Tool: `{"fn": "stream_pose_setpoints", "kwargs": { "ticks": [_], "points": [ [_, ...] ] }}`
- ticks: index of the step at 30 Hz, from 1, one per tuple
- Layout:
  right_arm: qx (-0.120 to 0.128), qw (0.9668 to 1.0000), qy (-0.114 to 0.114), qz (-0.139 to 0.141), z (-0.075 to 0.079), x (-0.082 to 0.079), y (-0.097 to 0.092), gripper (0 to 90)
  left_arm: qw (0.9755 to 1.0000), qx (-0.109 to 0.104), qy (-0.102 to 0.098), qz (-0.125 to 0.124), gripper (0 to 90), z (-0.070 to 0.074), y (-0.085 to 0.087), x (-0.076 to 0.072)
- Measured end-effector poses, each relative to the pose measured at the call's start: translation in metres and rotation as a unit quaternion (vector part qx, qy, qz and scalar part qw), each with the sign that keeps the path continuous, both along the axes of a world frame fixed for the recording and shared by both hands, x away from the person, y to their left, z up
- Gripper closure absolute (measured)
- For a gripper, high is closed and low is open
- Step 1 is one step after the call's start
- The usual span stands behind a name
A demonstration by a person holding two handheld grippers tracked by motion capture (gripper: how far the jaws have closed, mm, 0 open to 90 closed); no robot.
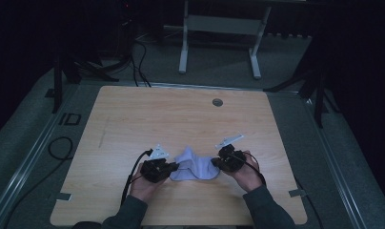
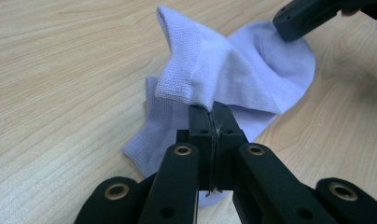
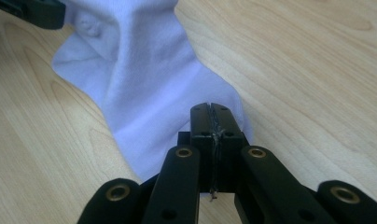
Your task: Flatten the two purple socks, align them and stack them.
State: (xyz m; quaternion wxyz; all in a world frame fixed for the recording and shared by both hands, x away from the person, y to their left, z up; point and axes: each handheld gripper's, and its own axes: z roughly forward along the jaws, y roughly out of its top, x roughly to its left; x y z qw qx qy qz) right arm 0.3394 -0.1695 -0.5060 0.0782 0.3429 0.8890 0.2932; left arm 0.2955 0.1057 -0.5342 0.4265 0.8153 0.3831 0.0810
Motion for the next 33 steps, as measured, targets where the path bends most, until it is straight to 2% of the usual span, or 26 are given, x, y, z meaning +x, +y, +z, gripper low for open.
{"fn": "stream_pose_setpoints", "kwargs": {
  "ticks": [3,9,17,22,23,28,30,31,32,33],
  "points": [
    [-0.006,1.0000,-0.004,-0.004,-0.001,0.001,-0.002,89.1,1.0000,-0.002,0.006,-0.003,89.0,-0.001,0.001,-0.002],
    [-0.017,0.9998,0.007,-0.011,-0.015,0.005,-0.004,89.0,0.9996,-0.007,0.028,-0.004,88.9,-0.003,0.008,-0.007],
    [-0.027,0.9995,0.005,-0.017,-0.022,0.006,-0.006,88.9,0.9979,0.014,0.062,-0.007,88.7,-0.010,0.015,-0.008],
    [-0.030,0.9993,0.009,-0.019,-0.026,0.006,-0.006,88.8,0.9975,0.023,0.067,-0.005,88.7,-0.012,0.016,-0.009],
    [-0.029,0.9993,0.009,-0.019,-0.029,0.005,-0.006,88.7,0.9970,0.033,0.069,-0.008,88.7,-0.013,0.015,-0.011],
    [-0.028,0.9993,0.014,-0.018,-0.031,0.006,-0.007,88.3,0.9963,0.043,0.072,-0.014,88.3,-0.014,0.016,-0.013],
    [-0.027,0.9993,0.016,-0.019,-0.032,0.006,-0.007,87.6,0.9966,0.042,0.071,-0.009,86.3,-0.014,0.017,-0.013],
    [-0.026,0.9993,0.015,-0.020,-0.032,0.006,-0.007,86.6,0.9968,0.043,0.067,-0.004,74.4,-0.013,0.018,-0.013],
    [-0.026,0.9993,0.015,-0.020,-0.032,0.006,-0.007,86.6,0.9970,0.044,0.063,0.002,74.4,-0.012,0.019,-0.012],
    [-0.026,0.9993,0.016,-0.021,-0.032,0.006,-0.007,86.2,0.9975,0.040,0.059,0.003,70.8,-0.011,0.020,-0.012]
  ]
}}
